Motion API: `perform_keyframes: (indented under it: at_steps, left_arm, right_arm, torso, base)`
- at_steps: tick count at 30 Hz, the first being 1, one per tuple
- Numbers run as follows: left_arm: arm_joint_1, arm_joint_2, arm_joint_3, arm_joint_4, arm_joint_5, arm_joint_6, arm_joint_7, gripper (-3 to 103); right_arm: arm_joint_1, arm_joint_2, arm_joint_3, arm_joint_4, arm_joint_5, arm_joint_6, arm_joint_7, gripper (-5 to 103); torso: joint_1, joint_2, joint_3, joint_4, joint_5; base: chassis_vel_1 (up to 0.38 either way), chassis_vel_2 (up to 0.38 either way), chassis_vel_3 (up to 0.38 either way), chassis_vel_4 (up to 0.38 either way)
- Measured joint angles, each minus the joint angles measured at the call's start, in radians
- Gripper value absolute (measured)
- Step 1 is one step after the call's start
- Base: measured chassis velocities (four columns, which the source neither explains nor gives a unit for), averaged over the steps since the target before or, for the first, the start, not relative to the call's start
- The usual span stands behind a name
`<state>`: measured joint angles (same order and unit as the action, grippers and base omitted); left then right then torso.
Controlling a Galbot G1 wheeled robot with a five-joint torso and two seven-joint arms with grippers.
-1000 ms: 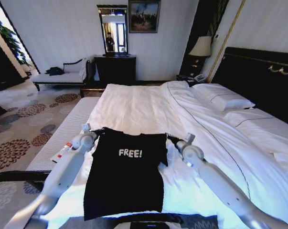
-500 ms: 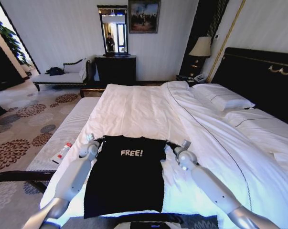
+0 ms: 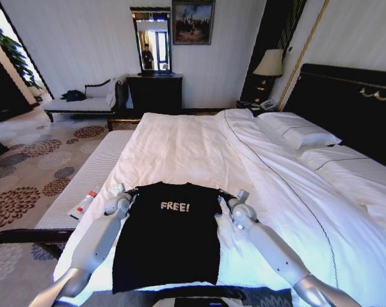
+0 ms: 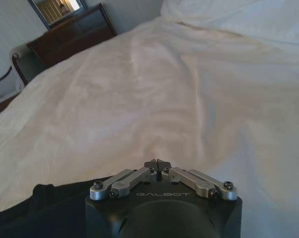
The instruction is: Fold the clothes on the bed.
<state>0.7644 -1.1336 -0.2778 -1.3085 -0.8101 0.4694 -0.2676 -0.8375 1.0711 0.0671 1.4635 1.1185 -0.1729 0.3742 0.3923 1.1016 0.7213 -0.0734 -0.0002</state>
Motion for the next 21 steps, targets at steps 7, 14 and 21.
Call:
perform_keyframes:
  at_steps: [7,14,21]
  left_arm:
    - [0.123,0.025,-0.13,-0.133,-0.038,0.037,-0.034,28]
    - [0.449,0.011,-0.348,-0.355,-0.01,0.054,-0.019,56]
    - [0.643,-0.04,-0.442,-0.531,0.03,-0.043,0.064,78]
  right_arm:
    - [-0.108,0.002,0.132,0.145,0.039,0.019,-0.013,28]
    - [-0.334,0.008,0.272,0.349,0.187,-0.033,0.096,56]
    - [-0.481,0.128,0.357,0.461,0.291,-0.056,0.148,78]
  torso:
    - [0.0,0.0,0.0,0.0001,0.0005]
    - [0.0,0.0,0.0,0.0008,-0.0002]
    - [0.0,0.0,0.0,0.0,0.0002]
  base:
    - [0.0,0.0,0.0,0.0]
    - [0.0,0.0,0.0,0.0]
    - [0.0,0.0,0.0,0.0]
